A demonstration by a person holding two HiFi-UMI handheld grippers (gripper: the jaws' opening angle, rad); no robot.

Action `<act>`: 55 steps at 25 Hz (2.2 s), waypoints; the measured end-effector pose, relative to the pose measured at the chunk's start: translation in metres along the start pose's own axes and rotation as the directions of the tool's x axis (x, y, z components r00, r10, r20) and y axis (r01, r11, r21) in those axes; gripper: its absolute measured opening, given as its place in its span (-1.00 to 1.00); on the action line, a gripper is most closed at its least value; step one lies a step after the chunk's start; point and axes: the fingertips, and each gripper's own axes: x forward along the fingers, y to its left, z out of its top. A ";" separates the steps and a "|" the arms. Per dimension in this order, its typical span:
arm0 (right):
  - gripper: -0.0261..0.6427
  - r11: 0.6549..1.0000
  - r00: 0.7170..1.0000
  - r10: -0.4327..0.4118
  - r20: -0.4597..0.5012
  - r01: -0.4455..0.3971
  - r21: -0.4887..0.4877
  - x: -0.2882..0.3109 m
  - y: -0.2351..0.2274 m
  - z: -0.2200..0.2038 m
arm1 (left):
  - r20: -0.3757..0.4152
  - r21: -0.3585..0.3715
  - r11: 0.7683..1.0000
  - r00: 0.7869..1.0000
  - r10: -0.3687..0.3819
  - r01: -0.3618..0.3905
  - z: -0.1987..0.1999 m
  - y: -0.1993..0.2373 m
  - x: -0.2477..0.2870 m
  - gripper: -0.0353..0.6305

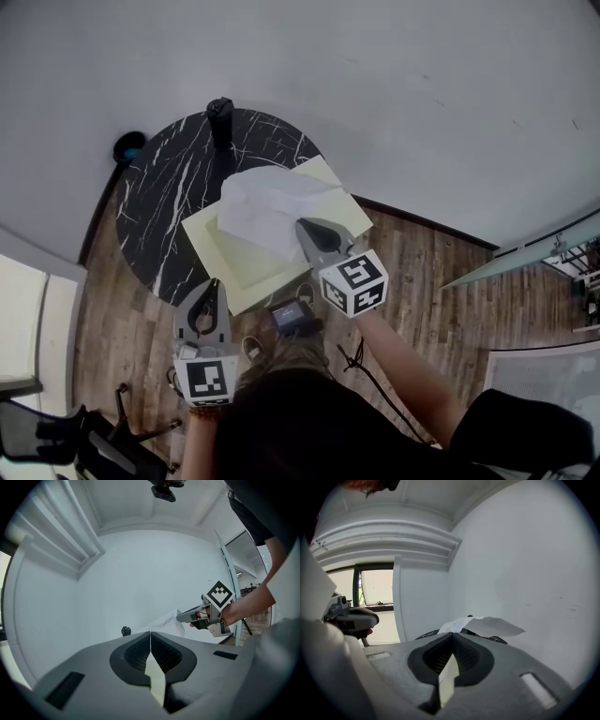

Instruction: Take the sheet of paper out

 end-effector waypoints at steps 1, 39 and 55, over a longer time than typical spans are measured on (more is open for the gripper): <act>-0.93 1.000 1.000 0.003 0.006 -0.002 -0.001 0.000 0.003 0.003 | 0.001 -0.015 1.000 1.000 0.007 -0.007 0.001 0.002 -0.001 -0.88; -0.93 0.955 0.951 0.022 0.308 0.072 -0.288 -0.055 0.100 0.116 | 0.157 -0.026 0.997 0.984 0.081 -0.078 0.072 0.026 -0.031 -0.88; -0.93 0.958 0.968 0.008 0.252 0.065 -0.279 -0.057 0.107 0.099 | 0.147 -0.038 0.996 0.985 0.088 -0.083 0.066 0.030 -0.036 -0.88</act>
